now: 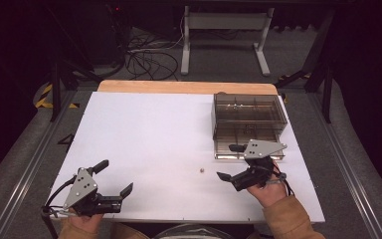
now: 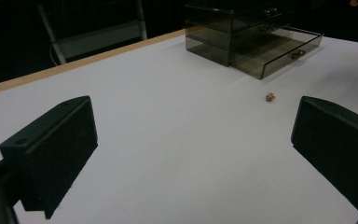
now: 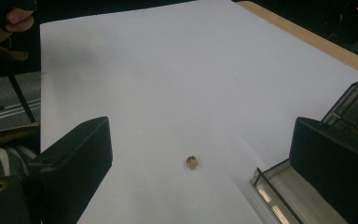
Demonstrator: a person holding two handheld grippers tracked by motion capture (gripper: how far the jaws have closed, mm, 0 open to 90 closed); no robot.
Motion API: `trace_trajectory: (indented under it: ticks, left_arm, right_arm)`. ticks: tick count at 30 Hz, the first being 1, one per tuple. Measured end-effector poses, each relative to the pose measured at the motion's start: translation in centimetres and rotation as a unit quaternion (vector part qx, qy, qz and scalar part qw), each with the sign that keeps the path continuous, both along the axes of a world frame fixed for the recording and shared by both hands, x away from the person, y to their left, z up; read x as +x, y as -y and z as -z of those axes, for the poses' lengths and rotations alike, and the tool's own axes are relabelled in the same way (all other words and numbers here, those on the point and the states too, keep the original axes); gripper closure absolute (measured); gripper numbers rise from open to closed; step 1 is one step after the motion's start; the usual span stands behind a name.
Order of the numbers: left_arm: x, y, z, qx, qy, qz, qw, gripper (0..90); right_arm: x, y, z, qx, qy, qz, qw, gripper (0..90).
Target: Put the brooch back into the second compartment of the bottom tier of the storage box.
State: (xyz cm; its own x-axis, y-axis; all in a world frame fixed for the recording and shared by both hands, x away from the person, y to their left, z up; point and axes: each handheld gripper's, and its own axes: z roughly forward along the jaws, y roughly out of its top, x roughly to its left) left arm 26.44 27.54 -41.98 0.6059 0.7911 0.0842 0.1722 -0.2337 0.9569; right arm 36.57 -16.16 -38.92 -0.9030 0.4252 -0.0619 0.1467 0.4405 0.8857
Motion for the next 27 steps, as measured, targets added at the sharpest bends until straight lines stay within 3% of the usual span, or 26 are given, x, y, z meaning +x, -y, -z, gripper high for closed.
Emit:
trace_trajectory:
  ticks: [8,13,16,19,23,27]
  left_arm:
    - [0.1,0.0,0.1,0.000,-0.001,0.002,1.0000,1.1]
    - [0.0,0.1,0.1,0.002,0.000,0.002,1.0000,1.2]
    - [0.0,0.1,0.1,0.000,0.000,0.002,1.0000,1.1]
    - [0.0,0.1,0.1,0.001,0.000,0.002,1.0000,1.2]
    - [0.0,0.1,0.1,0.001,0.000,0.002,1.0000,1.2]
    - [0.0,0.1,0.1,0.001,0.000,0.001,1.0000,1.2]
  right_arm:
    - [0.8,-1.0,0.2,0.003,-0.009,-0.007,0.9999,4.8]
    - [1.3,-1.5,0.3,0.005,-0.025,-0.014,0.9996,1.8]
    - [1.6,-1.4,0.3,0.019,-0.050,-0.025,0.9982,0.3]
    - [1.6,-1.3,0.3,0.024,-0.055,-0.033,0.9977,0.0]
    - [1.6,-1.3,0.1,0.017,-0.049,-0.037,0.9980,0.0]
    - [1.6,-1.5,0.1,-0.010,-0.041,-0.025,0.9988,2.2]
